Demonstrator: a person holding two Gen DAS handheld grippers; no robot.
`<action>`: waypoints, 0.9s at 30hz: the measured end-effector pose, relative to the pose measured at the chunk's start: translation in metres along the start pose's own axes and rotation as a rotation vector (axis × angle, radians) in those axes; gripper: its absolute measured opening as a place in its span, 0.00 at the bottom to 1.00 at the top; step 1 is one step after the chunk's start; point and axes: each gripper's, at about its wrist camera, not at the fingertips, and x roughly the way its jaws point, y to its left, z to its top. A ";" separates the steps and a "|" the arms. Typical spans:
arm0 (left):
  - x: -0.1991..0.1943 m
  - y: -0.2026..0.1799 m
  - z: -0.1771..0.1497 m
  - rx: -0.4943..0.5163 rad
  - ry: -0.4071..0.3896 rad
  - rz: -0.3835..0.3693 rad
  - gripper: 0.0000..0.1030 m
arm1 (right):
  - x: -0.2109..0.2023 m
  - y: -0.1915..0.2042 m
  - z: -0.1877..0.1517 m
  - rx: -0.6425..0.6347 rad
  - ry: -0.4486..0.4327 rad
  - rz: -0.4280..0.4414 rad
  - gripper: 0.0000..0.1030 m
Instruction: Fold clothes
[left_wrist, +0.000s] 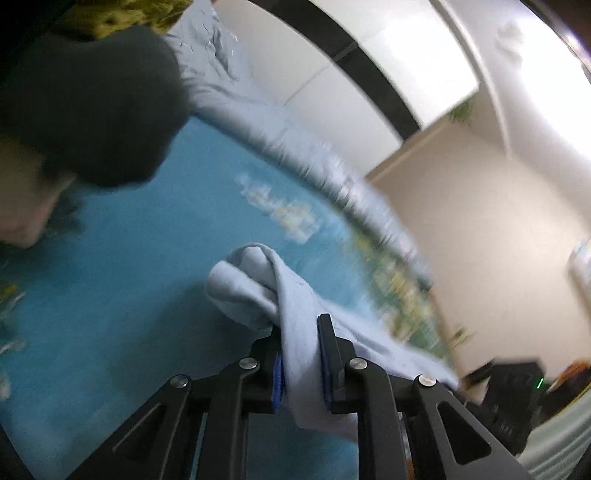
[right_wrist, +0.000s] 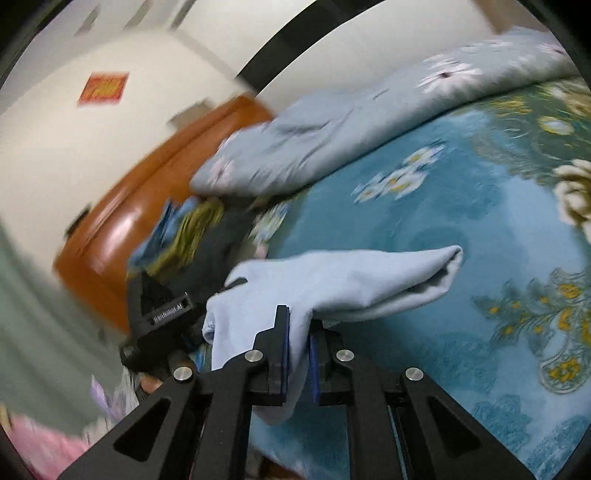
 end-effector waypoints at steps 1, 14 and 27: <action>0.000 0.006 -0.009 0.005 0.029 0.018 0.17 | 0.004 -0.008 -0.012 0.005 0.038 -0.018 0.09; -0.004 0.042 -0.023 -0.073 0.177 0.071 0.44 | -0.002 -0.090 -0.074 0.356 0.084 -0.108 0.14; 0.028 0.037 -0.009 -0.050 0.179 0.103 0.70 | 0.011 -0.101 -0.067 0.468 0.061 -0.079 0.40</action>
